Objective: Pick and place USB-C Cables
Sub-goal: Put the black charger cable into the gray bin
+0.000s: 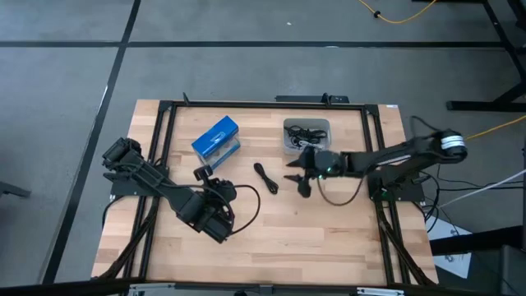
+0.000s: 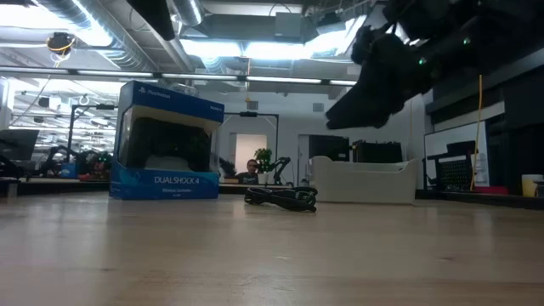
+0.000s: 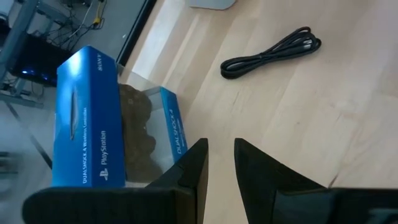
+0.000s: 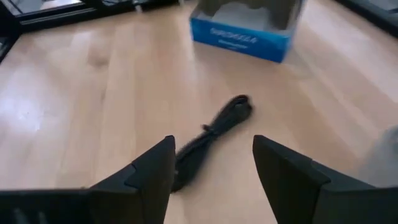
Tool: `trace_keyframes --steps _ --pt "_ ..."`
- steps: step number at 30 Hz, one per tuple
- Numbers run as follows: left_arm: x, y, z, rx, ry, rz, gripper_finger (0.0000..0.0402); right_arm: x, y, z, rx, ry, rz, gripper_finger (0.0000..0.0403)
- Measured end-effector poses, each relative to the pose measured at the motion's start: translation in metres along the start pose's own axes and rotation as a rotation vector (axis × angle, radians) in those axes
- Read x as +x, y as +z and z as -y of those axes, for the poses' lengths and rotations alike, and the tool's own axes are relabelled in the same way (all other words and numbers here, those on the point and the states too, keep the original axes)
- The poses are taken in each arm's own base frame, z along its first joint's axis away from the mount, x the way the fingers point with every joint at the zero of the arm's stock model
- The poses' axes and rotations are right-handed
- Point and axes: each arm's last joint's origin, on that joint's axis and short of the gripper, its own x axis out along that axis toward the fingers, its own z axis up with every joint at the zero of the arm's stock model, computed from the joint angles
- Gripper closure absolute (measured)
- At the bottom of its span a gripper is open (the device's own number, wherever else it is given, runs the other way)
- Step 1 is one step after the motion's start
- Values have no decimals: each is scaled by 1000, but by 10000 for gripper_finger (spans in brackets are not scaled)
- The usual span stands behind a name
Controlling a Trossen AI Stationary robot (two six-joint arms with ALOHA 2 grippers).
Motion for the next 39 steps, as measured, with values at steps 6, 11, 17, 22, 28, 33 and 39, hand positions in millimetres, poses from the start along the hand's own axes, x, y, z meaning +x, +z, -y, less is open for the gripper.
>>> trace_keyframes --steps 6,11,17,22,28,33,39 --pt "0 0 0 0 4 6 331 33 -21 -4 48 -121 25 183" --pt "0 0 0 5 6 8 331 52 -38 -4 116 -127 18 183" --pt "0 0 0 7 9 13 331 81 -40 -12 140 -77 -25 183" --pt "0 0 0 3 7 9 331 109 -36 -27 76 -71 -44 183" --pt "0 0 0 3 -2 -5 331 127 -43 -30 51 -219 -181 183" --pt "0 0 0 3 -2 -6 331 127 -49 -33 45 -220 -246 207" --pt "0 0 0 3 -3 -7 331 119 -50 -41 -35 -203 -301 335"
